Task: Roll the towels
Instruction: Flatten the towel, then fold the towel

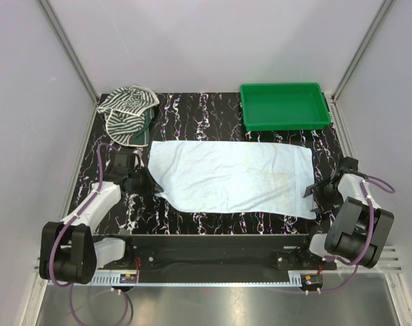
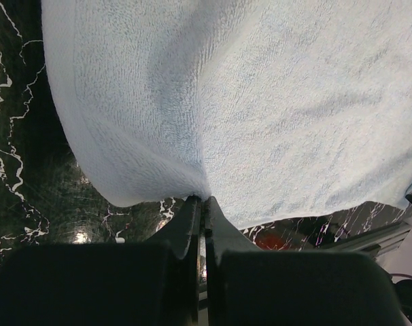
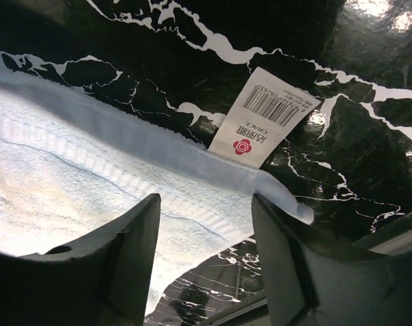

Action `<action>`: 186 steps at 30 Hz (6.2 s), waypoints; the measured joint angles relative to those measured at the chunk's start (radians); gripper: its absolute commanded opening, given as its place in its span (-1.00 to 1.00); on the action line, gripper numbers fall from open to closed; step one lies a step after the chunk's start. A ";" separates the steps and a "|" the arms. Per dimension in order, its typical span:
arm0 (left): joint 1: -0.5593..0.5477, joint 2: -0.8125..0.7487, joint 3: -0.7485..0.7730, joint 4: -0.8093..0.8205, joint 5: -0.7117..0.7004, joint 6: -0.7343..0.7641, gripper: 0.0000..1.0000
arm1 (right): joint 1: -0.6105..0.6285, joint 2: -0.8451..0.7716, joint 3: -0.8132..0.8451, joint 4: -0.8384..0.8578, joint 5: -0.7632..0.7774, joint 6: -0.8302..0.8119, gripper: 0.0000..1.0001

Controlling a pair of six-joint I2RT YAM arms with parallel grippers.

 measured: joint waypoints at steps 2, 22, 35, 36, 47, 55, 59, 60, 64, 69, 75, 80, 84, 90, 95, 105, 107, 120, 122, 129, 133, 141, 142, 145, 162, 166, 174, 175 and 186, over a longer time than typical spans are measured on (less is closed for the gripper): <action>0.004 0.000 0.000 0.003 0.005 0.000 -1.00 | 0.000 0.000 0.002 0.000 0.002 -0.002 0.37; 0.013 0.000 0.000 0.019 0.004 -0.001 -1.00 | 0.313 -0.168 0.250 -0.174 0.160 0.025 0.78; 0.015 -0.034 0.000 0.023 0.006 -0.001 -1.00 | 0.187 -0.128 0.054 -0.169 0.129 0.151 0.68; 0.016 -0.034 -0.001 0.023 0.007 -0.001 -1.00 | 0.146 -0.143 0.043 -0.158 0.126 0.151 0.63; 0.024 -0.022 -0.002 0.047 0.039 -0.001 -1.00 | -0.018 -0.166 -0.105 -0.083 0.069 0.148 0.27; 0.028 -0.019 -0.011 0.055 0.043 -0.001 -1.00 | -0.018 -0.129 -0.106 -0.037 0.069 0.135 0.14; 0.031 -0.019 -0.011 0.055 0.043 -0.001 -1.00 | -0.019 -0.057 -0.082 -0.028 0.057 0.128 0.13; 0.033 -0.019 -0.011 0.055 0.043 -0.001 -1.00 | -0.019 -0.050 -0.077 -0.029 0.055 0.126 0.12; 0.040 -0.019 -0.011 0.055 0.042 -0.001 -1.00 | -0.019 -0.034 -0.072 -0.027 0.052 0.114 -0.60; 0.042 -0.019 -0.011 0.054 0.039 -0.001 -1.00 | -0.019 -0.027 -0.072 -0.008 0.034 0.108 -0.92; 0.047 -0.023 -0.010 0.034 0.038 0.002 -1.00 | -0.019 -0.039 -0.072 0.015 0.002 0.087 -1.00; 0.061 -0.043 0.025 -0.037 0.038 0.016 -1.00 | -0.019 -0.114 -0.043 0.006 -0.034 0.071 -1.00; 0.062 -0.132 0.049 -0.106 0.027 0.023 -1.00 | -0.019 -0.180 0.045 -0.021 -0.036 0.040 -1.00; 0.062 -0.289 0.065 -0.207 0.019 0.021 -1.00 | -0.019 -0.315 0.127 -0.079 -0.037 -0.013 -1.00; 0.062 -0.336 0.085 -0.293 0.015 0.022 -1.00 | -0.019 -0.404 0.118 -0.126 -0.072 -0.018 -1.00; 0.062 0.041 0.322 -0.333 0.049 0.106 -1.00 | -0.017 -0.049 0.210 -0.023 -0.212 -0.028 -1.00; 0.062 0.133 0.401 -0.333 0.049 0.121 -1.00 | -0.011 0.000 0.255 -0.011 -0.224 -0.029 -1.00; 0.062 0.567 0.763 -0.336 0.025 0.164 -1.00 | 0.061 0.383 0.544 0.088 -0.257 -0.024 -1.00; 0.062 0.606 0.801 -0.343 0.014 0.171 -1.00 | 0.067 0.430 0.570 0.092 -0.257 -0.022 -1.00; 0.062 0.700 0.883 -0.376 -0.013 0.185 -1.00 | 0.082 0.536 0.654 0.098 -0.259 -0.017 -1.00; 0.062 0.748 0.911 -0.381 -0.026 0.184 -1.00 | 0.086 0.571 0.689 0.102 -0.258 -0.013 -1.00; 0.063 0.880 1.060 -0.414 -0.059 0.184 -0.62 | 0.086 0.672 0.733 0.122 -0.260 0.005 0.31; 0.064 0.900 1.084 -0.416 -0.069 0.190 -0.39 | 0.086 0.690 0.746 0.122 -0.260 0.009 0.41; 0.071 0.965 1.185 -0.450 -0.093 0.197 0.97 | 0.086 0.733 0.796 0.117 -0.260 0.008 0.71; 0.093 0.344 0.570 -0.308 -0.219 0.124 0.97 | 0.094 0.154 0.702 0.151 -0.104 -0.074 0.91; 0.093 0.295 0.434 -0.260 -0.210 0.088 0.98 | 0.095 0.150 0.614 0.161 -0.119 -0.082 0.91; 0.093 0.377 0.329 -0.145 -0.148 0.032 0.98 | 0.095 0.266 0.451 0.115 -0.071 -0.124 0.85; 0.093 0.387 0.329 -0.138 -0.147 0.028 0.98 | 0.095 0.282 0.451 0.115 -0.059 -0.130 0.83; 0.094 0.488 0.350 -0.056 -0.140 -0.032 0.81 | 0.093 0.448 0.457 0.132 -0.005 -0.154 0.54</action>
